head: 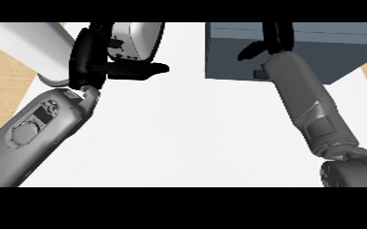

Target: Pick up the can, place it into the drawer and close the drawer

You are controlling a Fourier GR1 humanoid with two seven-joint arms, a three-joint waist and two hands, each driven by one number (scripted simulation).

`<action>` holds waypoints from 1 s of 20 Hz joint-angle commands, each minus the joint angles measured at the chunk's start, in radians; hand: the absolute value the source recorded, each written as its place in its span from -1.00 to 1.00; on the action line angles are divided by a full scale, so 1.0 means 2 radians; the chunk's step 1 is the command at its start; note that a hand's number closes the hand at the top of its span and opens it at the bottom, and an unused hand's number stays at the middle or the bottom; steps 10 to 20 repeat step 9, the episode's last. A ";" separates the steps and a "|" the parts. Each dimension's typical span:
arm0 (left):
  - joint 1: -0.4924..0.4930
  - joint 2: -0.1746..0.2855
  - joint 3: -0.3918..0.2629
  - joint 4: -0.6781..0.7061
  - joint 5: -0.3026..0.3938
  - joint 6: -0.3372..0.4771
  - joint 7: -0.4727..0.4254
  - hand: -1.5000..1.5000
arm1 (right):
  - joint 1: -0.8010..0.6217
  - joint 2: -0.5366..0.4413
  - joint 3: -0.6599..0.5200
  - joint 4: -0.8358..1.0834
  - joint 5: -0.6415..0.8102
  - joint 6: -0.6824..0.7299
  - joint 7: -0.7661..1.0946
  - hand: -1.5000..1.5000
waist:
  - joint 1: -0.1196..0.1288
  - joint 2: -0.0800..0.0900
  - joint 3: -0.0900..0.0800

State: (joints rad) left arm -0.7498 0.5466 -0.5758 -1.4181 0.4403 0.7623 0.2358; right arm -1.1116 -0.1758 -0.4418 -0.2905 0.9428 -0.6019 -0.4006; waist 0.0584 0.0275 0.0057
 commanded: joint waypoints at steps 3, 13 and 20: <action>0.013 -0.001 -0.002 -0.007 -0.011 0.005 0.000 -1.00 | -0.044 0.033 -0.088 -0.021 -0.114 0.052 -0.028 -1.00 | 0.001 -0.006 -0.001; 0.039 0.018 0.022 -0.034 -0.008 -0.008 0.004 -1.00 | -0.055 0.031 -0.109 -0.015 -0.144 0.070 -0.037 -1.00 | -0.004 -0.007 -0.002; 0.039 0.018 0.022 -0.034 -0.008 -0.008 0.004 -1.00 | -0.055 0.031 -0.109 -0.015 -0.144 0.070 -0.037 -1.00 | -0.004 -0.007 -0.002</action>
